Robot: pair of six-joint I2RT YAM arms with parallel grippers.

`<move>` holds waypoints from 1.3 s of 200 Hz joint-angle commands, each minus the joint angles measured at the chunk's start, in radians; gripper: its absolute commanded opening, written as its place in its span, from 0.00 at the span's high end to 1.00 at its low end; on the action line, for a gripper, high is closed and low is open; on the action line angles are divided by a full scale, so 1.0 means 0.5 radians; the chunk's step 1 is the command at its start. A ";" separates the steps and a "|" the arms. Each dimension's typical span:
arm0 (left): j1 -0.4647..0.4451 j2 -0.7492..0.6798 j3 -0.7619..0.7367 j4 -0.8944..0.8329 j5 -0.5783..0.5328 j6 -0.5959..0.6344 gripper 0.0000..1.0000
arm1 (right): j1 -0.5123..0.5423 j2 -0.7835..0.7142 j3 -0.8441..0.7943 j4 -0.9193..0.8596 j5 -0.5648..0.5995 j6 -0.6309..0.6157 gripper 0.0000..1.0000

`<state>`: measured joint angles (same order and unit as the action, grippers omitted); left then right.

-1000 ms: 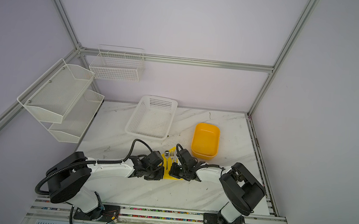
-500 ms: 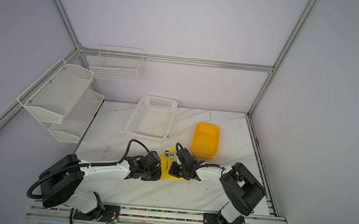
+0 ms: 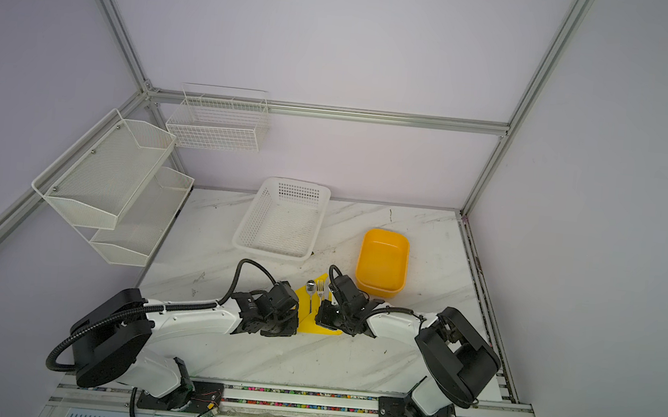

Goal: Place the utensils on the paper napkin and roll it up

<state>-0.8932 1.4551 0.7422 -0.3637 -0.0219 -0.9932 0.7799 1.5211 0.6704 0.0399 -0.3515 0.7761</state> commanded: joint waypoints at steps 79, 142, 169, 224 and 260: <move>-0.075 0.162 0.265 0.260 0.241 0.164 0.86 | 0.006 -0.163 -0.149 -0.053 0.109 0.037 0.99; -0.088 0.220 0.357 0.348 0.351 0.181 0.86 | -0.001 -0.228 -0.142 -0.159 0.176 0.054 0.99; -0.087 0.296 0.395 0.295 0.308 0.189 0.86 | -0.062 -0.274 -0.161 -0.178 0.165 0.045 0.99; -0.085 0.469 0.508 0.357 0.407 0.182 0.87 | -0.252 -0.431 -0.211 -0.301 0.150 0.040 0.98; -0.085 0.491 0.513 0.346 0.416 0.167 0.87 | -0.363 -0.588 -0.337 -0.293 0.140 0.108 0.95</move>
<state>-0.9318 1.7020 0.9131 -0.2150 0.1684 -0.9226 0.6254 1.2724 0.5442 -0.0692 -0.2844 0.8040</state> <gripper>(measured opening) 0.135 0.049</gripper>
